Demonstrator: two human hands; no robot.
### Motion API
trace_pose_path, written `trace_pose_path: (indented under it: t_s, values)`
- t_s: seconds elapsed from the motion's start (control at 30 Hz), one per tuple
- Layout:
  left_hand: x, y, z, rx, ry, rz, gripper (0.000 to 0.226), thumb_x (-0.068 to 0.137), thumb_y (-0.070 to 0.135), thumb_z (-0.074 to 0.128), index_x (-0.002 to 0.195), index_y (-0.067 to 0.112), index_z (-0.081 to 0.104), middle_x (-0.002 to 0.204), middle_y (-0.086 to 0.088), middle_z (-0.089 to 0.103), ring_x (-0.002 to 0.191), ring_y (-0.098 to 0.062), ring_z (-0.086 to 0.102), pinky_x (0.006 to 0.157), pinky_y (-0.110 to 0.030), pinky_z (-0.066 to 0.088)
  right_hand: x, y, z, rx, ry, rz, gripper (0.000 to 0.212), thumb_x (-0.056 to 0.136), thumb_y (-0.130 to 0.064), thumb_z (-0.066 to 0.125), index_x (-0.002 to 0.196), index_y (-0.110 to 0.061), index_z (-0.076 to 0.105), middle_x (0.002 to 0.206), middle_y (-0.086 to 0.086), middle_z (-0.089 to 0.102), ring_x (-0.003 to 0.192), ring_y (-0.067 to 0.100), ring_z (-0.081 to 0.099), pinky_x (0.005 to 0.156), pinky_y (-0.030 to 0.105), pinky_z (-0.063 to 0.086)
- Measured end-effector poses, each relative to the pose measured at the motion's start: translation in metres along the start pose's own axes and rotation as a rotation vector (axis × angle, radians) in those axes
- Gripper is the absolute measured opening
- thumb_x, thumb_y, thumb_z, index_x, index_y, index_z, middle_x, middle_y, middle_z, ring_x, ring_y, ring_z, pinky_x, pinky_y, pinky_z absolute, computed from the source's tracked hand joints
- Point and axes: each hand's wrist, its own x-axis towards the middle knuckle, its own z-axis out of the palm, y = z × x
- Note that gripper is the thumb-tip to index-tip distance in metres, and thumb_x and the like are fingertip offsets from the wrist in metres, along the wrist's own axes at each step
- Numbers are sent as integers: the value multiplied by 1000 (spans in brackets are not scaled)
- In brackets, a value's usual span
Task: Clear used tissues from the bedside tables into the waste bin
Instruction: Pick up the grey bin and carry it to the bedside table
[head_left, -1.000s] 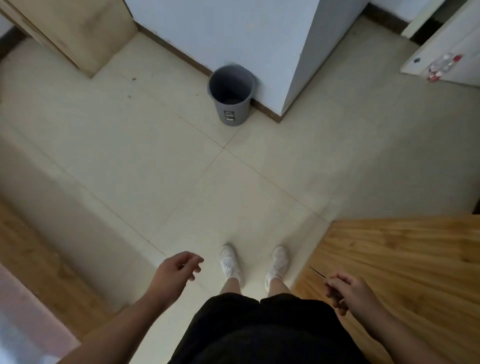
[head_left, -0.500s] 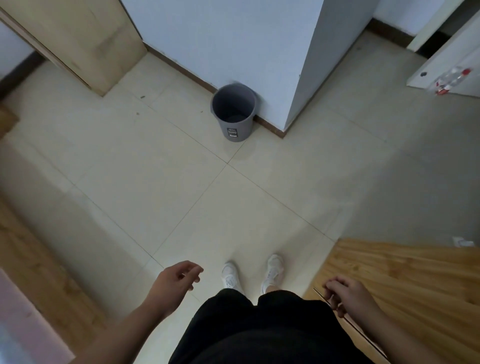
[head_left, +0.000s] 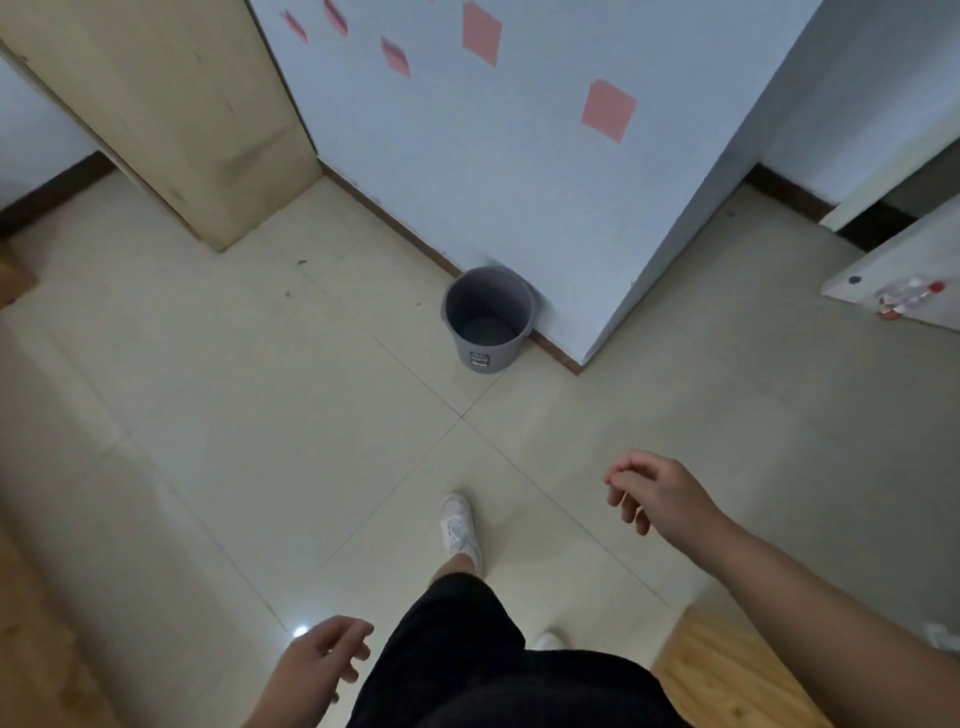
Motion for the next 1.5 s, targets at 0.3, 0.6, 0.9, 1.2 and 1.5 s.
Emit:
trace_pose_path:
  t_s: [0.3, 0.6, 0.9, 1.2, 1.5]
  values:
    - [127, 220, -77, 140, -98, 222, 16, 103, 31, 66, 95, 28, 79, 86, 6, 80, 67, -7, 69, 60, -28, 50, 53, -10, -24, -42, 74, 257, 18, 96, -7, 64, 82, -5, 74, 71, 12, 74, 55, 22, 62, 48, 32, 46]
    - [221, 361, -77, 107, -53, 289, 15, 104, 29, 64, 98, 25, 77, 86, 4, 80, 63, -3, 66, 55, -22, 49, 165, -39, -79, -142, 51, 317, 19, 92, -8, 65, 76, -13, 73, 71, 9, 74, 53, 18, 62, 49, 33, 45]
    - [269, 349, -49, 71, -89, 84, 19, 102, 35, 66, 92, 46, 77, 88, 7, 80, 64, -2, 68, 59, -23, 50, 323, -144, -88, -177, -35, 185, 15, 86, -9, 62, 93, -18, 72, 69, 3, 73, 56, 16, 61, 51, 35, 46]
    - [388, 350, -40, 283, -108, 145, 14, 98, 46, 64, 97, 58, 71, 99, 36, 73, 93, 12, 64, 80, -23, 48, 472, -150, -18, -175, -48, 118, 21, 74, -35, 57, 89, -36, 72, 74, -5, 75, 62, 6, 66, 60, 30, 50]
    - [640, 364, 20, 523, -116, 286, 34, 103, 46, 58, 132, 30, 66, 121, 10, 73, 104, -10, 67, 95, -36, 53, 638, -32, 60, -268, 102, 214, 26, 98, -27, 60, 123, -22, 66, 120, 6, 72, 101, 26, 67, 88, 45, 56]
